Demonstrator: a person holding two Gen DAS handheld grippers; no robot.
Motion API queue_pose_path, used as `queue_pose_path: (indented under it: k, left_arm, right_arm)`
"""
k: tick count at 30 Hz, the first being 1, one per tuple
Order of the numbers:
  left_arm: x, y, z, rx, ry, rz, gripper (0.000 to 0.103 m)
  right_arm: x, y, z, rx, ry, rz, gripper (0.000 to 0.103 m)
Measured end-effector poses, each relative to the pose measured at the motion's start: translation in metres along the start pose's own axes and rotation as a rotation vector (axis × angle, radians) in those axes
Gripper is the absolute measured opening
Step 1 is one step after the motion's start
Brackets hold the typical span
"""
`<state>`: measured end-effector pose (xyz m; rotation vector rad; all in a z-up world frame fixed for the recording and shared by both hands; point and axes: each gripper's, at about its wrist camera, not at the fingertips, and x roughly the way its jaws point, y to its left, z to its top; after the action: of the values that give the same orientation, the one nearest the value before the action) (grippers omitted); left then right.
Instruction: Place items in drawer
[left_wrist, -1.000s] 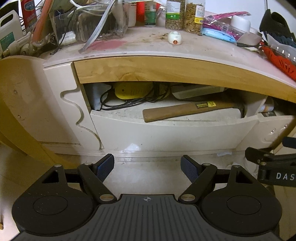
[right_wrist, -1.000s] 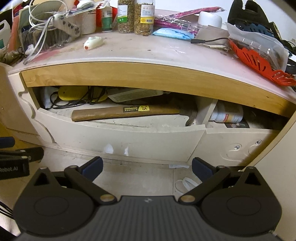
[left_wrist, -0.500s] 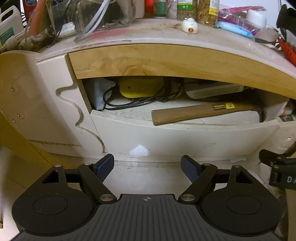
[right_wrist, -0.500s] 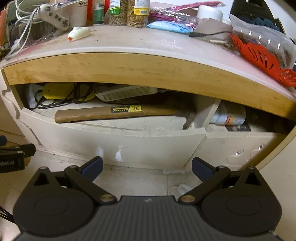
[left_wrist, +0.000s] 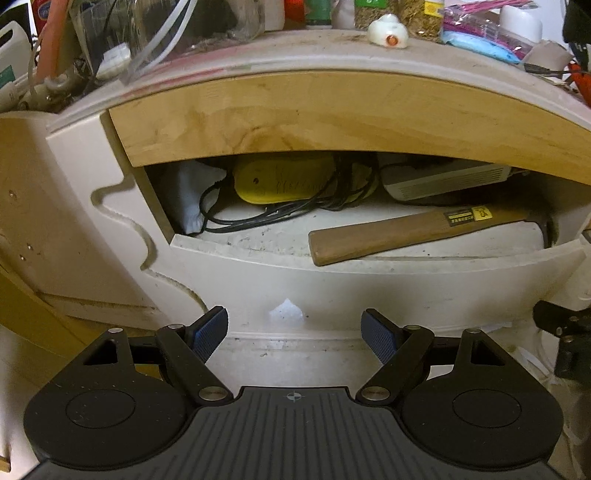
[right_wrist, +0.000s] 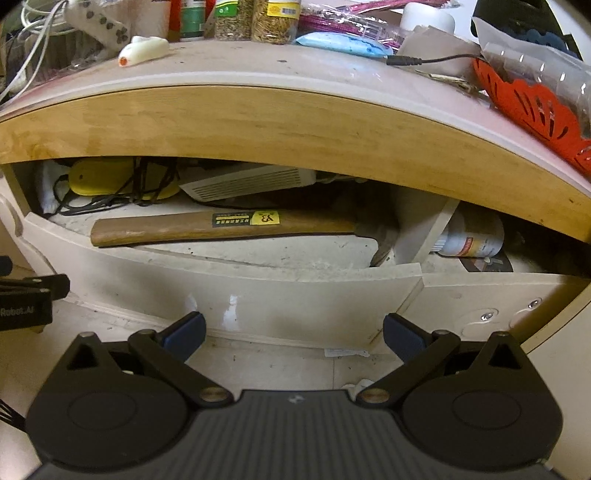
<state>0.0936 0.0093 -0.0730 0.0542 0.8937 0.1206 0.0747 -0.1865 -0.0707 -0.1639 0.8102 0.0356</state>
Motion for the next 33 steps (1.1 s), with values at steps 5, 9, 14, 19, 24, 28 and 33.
queue_pose_path:
  k: [5, 9, 14, 19, 24, 28, 33]
  left_arm:
    - [0.009, 0.001, 0.001, -0.013, 0.019, -0.003, 0.079]
    - [0.017, 0.000, 0.002, -0.011, 0.022, 0.005, 0.079]
    - [0.027, 0.003, 0.004, -0.024, 0.011, -0.008, 0.079]
    - [0.037, 0.003, 0.007, -0.027, 0.003, -0.019, 0.079]
    - [0.048, 0.004, 0.009, -0.033, 0.003, -0.020, 0.079]
    - [0.056, 0.004, 0.011, -0.028, 0.002, -0.021, 0.079]
    - [0.061, 0.004, 0.013, -0.030, 0.003, -0.030, 0.079]
  right_arm:
    - [0.009, 0.000, 0.002, -0.001, -0.002, 0.001, 0.102]
    - [0.015, 0.000, 0.002, -0.005, 0.001, -0.001, 0.102]
    - [0.025, -0.001, 0.003, -0.011, 0.002, -0.008, 0.102]
    - [0.038, -0.001, 0.005, -0.019, 0.003, -0.014, 0.102]
    - [0.050, -0.002, 0.007, -0.028, 0.004, -0.021, 0.102]
    - [0.060, -0.003, 0.008, -0.035, 0.004, -0.026, 0.102]
    - [0.068, -0.001, 0.010, -0.045, 0.007, -0.023, 0.102]
